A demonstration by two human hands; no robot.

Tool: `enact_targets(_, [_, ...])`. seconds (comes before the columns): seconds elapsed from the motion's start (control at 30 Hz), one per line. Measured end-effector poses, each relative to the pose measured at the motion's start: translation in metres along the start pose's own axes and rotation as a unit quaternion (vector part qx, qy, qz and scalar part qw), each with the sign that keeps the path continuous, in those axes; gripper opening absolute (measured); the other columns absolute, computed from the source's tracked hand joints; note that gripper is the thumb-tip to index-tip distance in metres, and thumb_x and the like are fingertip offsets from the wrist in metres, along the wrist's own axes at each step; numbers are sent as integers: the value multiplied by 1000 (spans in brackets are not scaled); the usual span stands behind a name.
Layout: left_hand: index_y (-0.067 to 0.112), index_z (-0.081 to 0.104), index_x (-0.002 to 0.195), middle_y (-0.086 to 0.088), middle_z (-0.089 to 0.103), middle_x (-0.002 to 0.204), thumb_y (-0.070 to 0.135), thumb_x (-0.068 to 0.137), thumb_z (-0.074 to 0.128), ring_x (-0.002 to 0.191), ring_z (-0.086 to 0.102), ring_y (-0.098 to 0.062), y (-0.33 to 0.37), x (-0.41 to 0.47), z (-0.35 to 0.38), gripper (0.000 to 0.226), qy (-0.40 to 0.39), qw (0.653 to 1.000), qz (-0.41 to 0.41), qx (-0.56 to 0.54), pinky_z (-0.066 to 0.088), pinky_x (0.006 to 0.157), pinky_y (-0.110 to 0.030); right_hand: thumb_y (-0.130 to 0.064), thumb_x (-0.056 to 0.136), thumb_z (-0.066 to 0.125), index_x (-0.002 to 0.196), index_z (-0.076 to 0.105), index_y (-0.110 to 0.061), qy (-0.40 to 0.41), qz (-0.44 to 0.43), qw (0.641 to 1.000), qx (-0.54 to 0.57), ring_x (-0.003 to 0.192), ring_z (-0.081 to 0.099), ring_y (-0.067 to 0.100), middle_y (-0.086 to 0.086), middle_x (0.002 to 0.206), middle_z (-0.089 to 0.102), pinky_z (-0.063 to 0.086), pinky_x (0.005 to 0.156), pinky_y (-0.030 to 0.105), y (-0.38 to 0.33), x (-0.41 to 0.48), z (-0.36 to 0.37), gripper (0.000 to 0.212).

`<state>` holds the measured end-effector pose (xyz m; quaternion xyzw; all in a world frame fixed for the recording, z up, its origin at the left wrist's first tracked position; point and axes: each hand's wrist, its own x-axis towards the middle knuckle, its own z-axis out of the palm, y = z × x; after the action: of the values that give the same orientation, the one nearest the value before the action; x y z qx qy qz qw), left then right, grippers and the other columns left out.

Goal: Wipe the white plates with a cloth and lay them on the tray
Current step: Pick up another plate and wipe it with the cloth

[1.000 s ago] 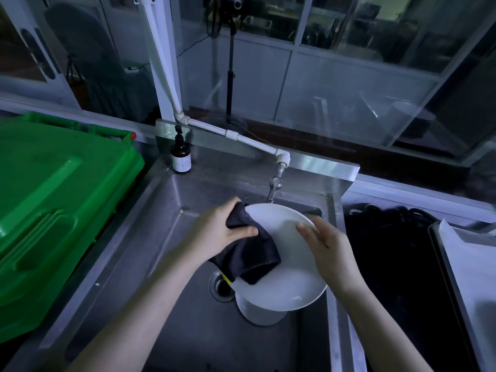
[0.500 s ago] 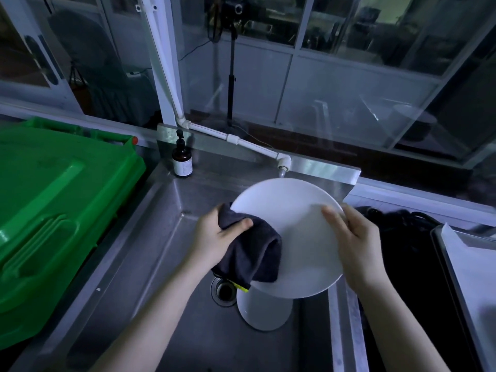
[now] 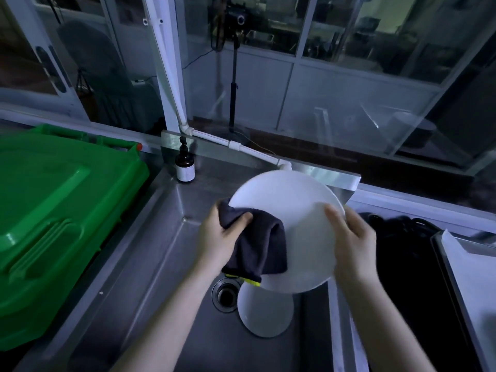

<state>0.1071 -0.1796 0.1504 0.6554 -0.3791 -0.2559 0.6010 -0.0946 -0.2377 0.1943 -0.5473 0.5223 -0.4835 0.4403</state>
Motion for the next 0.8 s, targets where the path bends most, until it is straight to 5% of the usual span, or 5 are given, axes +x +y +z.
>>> enact_targets(0.2, [42,56,104,29,68,91,20,79,81,89,57,22,-3,-1,-15,41,-17,1000,2,0,39,74,2,-38,82,70,92,66,-17,-157,19,987,-16,71,63,12,-1,80,71,47,62,29,5,1,-15,24])
enact_targets(0.33, [45,60,106,29,68,98,22,74,85,93,58,16,14,5,-22,47,-159,976,98,108,38,79,-2,-24,90,72,95,71,-27,-274,-117,937,-184,88,68,5,-6,96,75,51,78,20,-16,18,-8,6])
enact_targets(0.43, [42,64,109,33,64,105,23,75,85,97,59,13,22,3,-18,44,-234,948,156,146,36,82,-2,-23,97,63,97,73,-8,-310,-222,880,-284,87,66,21,6,92,73,49,83,32,-13,12,11,18])
enact_targets(0.67, [36,65,108,29,69,105,10,84,76,103,61,11,-4,-11,-22,37,-62,996,67,3,39,84,-3,-27,98,61,85,72,-10,-97,-95,976,-169,68,53,10,5,74,66,41,65,27,16,-4,4,25])
enact_targets(0.8, [44,61,106,33,67,102,18,81,80,100,60,13,-8,-2,-30,41,-101,993,43,45,39,83,-3,-30,99,58,65,53,-21,-100,-79,981,-148,55,40,3,-9,57,47,32,54,19,20,-16,4,35])
